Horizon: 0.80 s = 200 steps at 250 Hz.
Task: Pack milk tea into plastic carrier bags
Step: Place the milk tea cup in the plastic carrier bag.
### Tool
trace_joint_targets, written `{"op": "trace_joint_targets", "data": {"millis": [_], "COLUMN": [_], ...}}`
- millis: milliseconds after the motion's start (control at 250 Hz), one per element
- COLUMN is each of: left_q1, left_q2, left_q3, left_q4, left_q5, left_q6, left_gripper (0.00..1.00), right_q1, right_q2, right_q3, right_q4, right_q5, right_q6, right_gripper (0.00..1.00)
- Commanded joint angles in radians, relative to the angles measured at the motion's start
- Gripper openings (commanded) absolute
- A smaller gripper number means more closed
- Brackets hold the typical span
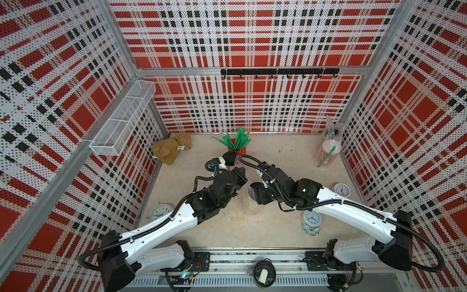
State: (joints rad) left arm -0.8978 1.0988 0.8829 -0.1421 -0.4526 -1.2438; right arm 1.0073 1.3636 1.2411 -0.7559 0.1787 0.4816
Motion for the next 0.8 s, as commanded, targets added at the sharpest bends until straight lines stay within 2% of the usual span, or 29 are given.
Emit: {"op": "trace_joint_targets", "data": {"millis": [0, 256, 476, 628, 796], "left_q1": [0.009, 0.011, 0.018, 0.023, 0.024], "left_q2": [-0.028, -0.070, -0.094, -0.099, -0.115], "left_q3": [-0.035, -0.101, -0.131, -0.153, -0.193], "left_q4": [0.003, -0.009, -0.037, -0.031, -0.020], "left_q5": [-0.024, -0.014, -0.012, 0.000, 0.004], "left_q6": [-0.033, -0.045, -0.023, -0.004, 0.005], "left_gripper": [0.00, 0.00, 0.00, 0.00, 0.00], "right_q1": [0.013, 0.029, 0.029, 0.026, -0.014], "right_q2": [0.037, 0.081, 0.027, -0.032, 0.006], "right_q3": [0.042, 0.067, 0.115, 0.198, 0.318], "right_q4": [-0.114, -0.132, -0.071, -0.069, -0.083], "right_q5": [0.021, -0.013, -0.030, -0.010, 0.047], "right_q6": [-0.020, -0.022, -0.071, -0.134, -0.230], "right_gripper": [0.42, 0.80, 1.00, 1.00, 1.00]}}
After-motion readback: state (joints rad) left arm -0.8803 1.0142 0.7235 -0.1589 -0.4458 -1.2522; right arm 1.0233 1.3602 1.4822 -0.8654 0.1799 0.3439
